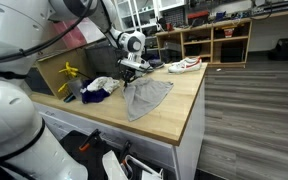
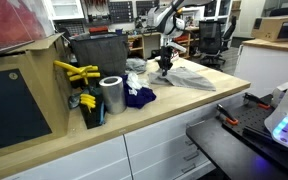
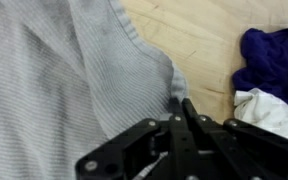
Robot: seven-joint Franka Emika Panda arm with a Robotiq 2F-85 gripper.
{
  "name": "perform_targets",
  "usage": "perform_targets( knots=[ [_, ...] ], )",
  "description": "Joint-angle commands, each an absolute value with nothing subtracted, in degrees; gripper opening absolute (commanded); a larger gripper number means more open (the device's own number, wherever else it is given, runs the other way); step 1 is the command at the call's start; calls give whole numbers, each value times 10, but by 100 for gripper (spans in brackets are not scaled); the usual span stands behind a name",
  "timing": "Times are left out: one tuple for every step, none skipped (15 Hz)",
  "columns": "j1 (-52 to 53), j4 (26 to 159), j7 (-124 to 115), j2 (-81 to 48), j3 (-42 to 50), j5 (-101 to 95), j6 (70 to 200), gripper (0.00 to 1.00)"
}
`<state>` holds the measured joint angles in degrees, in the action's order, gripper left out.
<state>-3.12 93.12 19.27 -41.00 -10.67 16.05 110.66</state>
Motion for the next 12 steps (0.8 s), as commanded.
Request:
perform_targets(
  knots=[
    [-38,1033,242,-321,-121,174,1105,1],
    [-38,1052,255,-305,-125,177,1102,1],
    [-38,1068,269,-291,-130,183,1096,1],
    [-37,1082,281,-278,-132,188,1091,1],
    [-37,1095,298,-267,-136,194,1080,1],
    [-36,1108,311,-256,-139,198,1071,1],
    [-34,1119,324,-246,-141,202,1059,1],
    [-32,1130,335,-237,-142,205,1049,1],
    [-31,1137,348,-230,-143,207,1035,1],
    [-28,1145,355,-223,-142,209,1027,1],
    [-26,1148,364,-219,-139,205,1015,31],
    [-25,1150,376,-216,-138,203,1003,32]
  ],
)
